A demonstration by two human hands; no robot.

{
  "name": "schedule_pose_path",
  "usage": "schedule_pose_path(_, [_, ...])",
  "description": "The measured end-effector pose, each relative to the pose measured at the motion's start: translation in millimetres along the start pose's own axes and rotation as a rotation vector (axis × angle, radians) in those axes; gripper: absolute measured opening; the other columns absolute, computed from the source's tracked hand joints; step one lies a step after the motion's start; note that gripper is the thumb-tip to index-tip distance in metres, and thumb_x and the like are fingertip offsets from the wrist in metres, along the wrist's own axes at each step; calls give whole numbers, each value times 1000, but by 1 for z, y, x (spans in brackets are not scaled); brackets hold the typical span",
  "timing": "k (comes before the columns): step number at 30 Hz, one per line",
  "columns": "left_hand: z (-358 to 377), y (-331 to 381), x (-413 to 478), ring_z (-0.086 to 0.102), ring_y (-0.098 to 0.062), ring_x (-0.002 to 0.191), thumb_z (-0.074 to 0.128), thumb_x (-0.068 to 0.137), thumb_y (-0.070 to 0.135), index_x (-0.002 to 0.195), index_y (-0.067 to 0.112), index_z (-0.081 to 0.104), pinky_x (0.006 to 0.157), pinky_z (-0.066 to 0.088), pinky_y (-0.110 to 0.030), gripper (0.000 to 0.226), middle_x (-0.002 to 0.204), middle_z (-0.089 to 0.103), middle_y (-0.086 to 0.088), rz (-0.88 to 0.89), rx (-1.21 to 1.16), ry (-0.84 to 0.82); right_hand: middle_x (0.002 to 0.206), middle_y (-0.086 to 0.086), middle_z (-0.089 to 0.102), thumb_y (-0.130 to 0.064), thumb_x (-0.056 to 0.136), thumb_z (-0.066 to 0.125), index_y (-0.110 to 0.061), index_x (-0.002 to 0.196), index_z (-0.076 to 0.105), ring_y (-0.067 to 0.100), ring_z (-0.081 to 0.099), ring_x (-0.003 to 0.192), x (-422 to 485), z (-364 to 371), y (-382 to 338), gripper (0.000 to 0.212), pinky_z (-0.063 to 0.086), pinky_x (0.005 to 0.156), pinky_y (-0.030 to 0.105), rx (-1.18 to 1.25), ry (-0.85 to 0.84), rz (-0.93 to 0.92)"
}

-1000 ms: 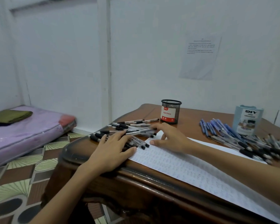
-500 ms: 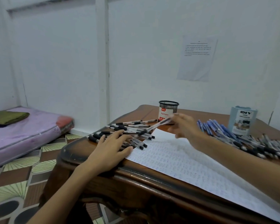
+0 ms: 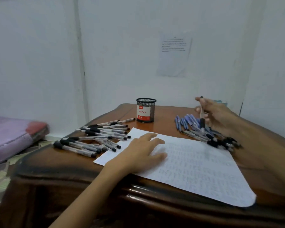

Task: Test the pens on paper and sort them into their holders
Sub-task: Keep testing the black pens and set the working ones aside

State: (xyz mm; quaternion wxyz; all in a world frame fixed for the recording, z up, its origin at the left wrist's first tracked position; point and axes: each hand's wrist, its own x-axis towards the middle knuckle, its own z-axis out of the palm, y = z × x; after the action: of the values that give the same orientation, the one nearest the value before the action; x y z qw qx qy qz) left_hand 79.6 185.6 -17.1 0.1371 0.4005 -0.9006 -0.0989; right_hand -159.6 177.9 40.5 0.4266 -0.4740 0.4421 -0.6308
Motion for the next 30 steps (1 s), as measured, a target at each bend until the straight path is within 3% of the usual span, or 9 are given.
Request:
schedule_pose_path(4, [10,2,8,16,-12,141,30,98,47,145,32,26,117,11,-38,50,156,16,6,-10,8,-119,70,6,50,-18,97,47,-23,120,44,2,36,34,5,-5,9,24,31,33,14,-83,123,-7])
schedule_pose_path(10, [12,-2,5,20,-11,140,28,97,49,145,36,24,115,11,-34,50,155,17,8,-6,7,-99,67,8,48,-6,96,48,-10,112,47,4,36,32,5,-8,19,17,28,31,13,-128,144,74])
schedule_pose_path(15, [12,-2,4,21,-12,139,29,97,48,145,35,26,116,13,-33,50,155,19,7,-7,5,-88,74,4,53,-9,86,63,-11,117,52,7,48,49,-4,-2,11,33,39,36,14,-205,169,-21])
schedule_pose_path(18, [11,0,3,22,-12,139,30,97,47,144,34,27,116,14,-35,49,155,20,6,-5,-1,-92,86,4,52,-9,77,72,-13,119,48,10,43,64,-4,-1,9,49,37,44,17,-92,145,58])
schedule_pose_path(21, [10,1,1,22,-12,139,30,98,46,144,33,27,115,14,-34,49,154,20,6,-4,-4,-91,82,4,50,2,78,68,-3,90,52,4,43,43,-3,-3,11,20,31,34,10,92,212,161])
schedule_pose_path(24, [10,0,1,22,-11,139,30,98,46,144,33,27,115,13,-34,48,154,20,7,-1,-4,-91,70,4,47,7,86,56,-6,70,47,5,36,39,2,-13,11,23,32,31,9,157,297,182])
schedule_pose_path(26, [10,0,2,22,-11,139,30,98,46,144,34,27,115,13,-33,48,154,20,7,4,-3,-87,56,1,43,-1,92,51,-3,78,51,5,35,35,1,-19,11,14,40,35,10,132,275,183])
schedule_pose_path(28, [11,0,3,22,-10,139,29,98,46,145,34,27,114,13,-30,49,154,20,8,7,1,-80,43,-2,45,-11,95,49,-2,93,55,4,46,33,-5,-23,15,11,50,42,18,102,190,193])
schedule_pose_path(30, [11,0,3,22,-9,139,29,97,47,145,35,26,112,13,-28,49,154,20,8,7,10,-78,53,7,63,-20,97,45,-1,96,56,14,64,48,-13,-22,20,22,57,49,25,84,53,251])
